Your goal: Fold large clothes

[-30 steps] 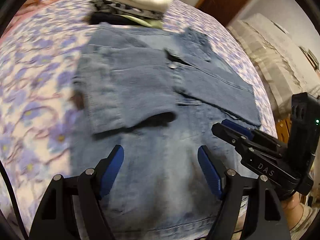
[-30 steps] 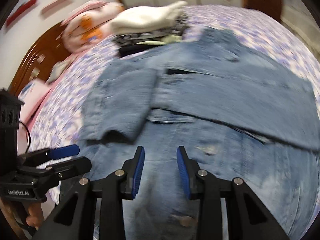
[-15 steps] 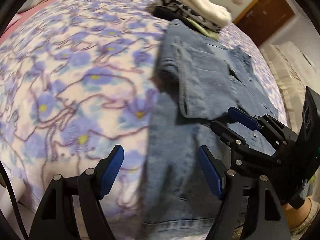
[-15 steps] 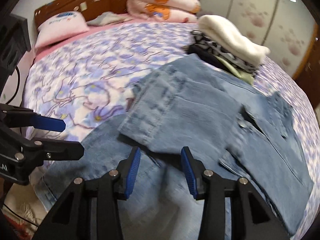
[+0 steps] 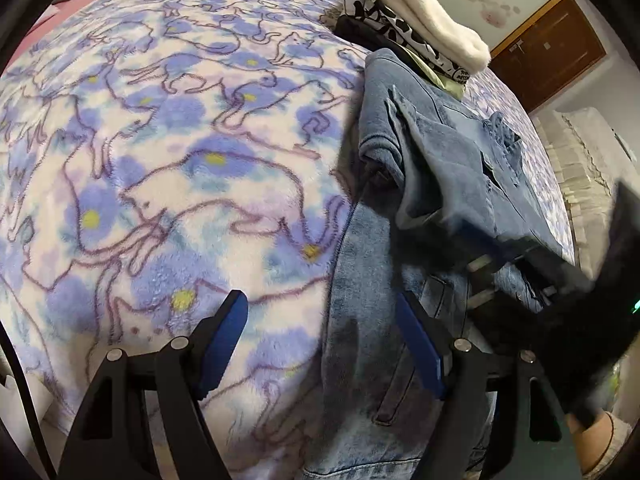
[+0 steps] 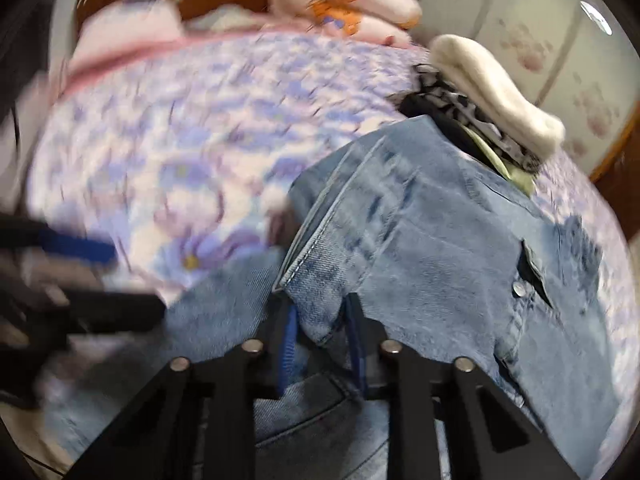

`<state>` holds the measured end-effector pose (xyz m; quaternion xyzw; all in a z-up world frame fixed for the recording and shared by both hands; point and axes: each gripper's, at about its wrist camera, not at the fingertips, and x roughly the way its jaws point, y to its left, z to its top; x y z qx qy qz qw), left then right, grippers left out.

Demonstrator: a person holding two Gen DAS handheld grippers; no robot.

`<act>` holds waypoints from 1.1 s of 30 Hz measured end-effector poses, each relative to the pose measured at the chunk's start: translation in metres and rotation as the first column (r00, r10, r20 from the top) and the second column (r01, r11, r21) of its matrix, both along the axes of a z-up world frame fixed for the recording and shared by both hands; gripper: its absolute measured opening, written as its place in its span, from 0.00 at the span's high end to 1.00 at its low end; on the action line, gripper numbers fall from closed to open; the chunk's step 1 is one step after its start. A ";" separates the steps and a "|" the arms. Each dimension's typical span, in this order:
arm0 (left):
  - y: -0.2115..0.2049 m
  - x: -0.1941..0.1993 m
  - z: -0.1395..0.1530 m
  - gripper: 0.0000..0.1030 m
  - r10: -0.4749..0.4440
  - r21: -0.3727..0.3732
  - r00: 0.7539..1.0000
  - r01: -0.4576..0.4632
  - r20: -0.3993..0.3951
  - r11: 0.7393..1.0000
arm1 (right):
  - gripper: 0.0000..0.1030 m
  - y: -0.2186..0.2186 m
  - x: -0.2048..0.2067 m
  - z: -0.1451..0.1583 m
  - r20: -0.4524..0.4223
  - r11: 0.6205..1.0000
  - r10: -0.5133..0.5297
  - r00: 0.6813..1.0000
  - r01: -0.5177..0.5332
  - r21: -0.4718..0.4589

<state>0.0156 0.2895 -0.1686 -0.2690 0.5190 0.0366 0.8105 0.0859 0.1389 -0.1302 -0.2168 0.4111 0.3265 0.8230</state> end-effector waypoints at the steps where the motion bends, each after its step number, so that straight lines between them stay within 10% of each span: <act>1: -0.002 0.001 0.001 0.27 -0.004 0.000 1.000 0.004 0.002 1.000 | 0.81 -0.016 0.007 0.017 0.004 0.997 -0.051 0.999 0.051 0.062; 8: -0.022 0.010 0.007 0.27 -0.063 0.011 0.998 0.062 0.022 0.998 | 0.88 -0.147 0.039 0.082 -0.086 0.880 -0.358 0.930 0.367 0.302; 19: -0.069 0.029 0.006 0.27 -0.168 0.039 0.986 0.169 -0.008 0.985 | 0.84 -0.284 0.044 0.006 -0.480 0.721 -0.455 0.750 0.626 0.296; 22: -0.078 0.033 0.009 0.27 -0.184 0.043 0.983 0.184 -0.009 0.982 | 0.60 -0.281 0.040 0.017 -0.446 0.708 -0.434 0.783 0.602 0.369; 25: -0.084 0.036 0.008 0.27 -0.197 0.052 0.980 0.197 -0.015 0.979 | 0.44 -0.256 0.036 0.036 -0.353 0.774 -0.381 0.854 0.504 0.383; 33: -0.080 0.040 0.004 0.27 -0.172 0.042 0.985 0.172 -0.015 0.984 | 0.42 -0.160 -0.002 0.033 -0.089 0.965 -0.207 0.974 0.218 0.147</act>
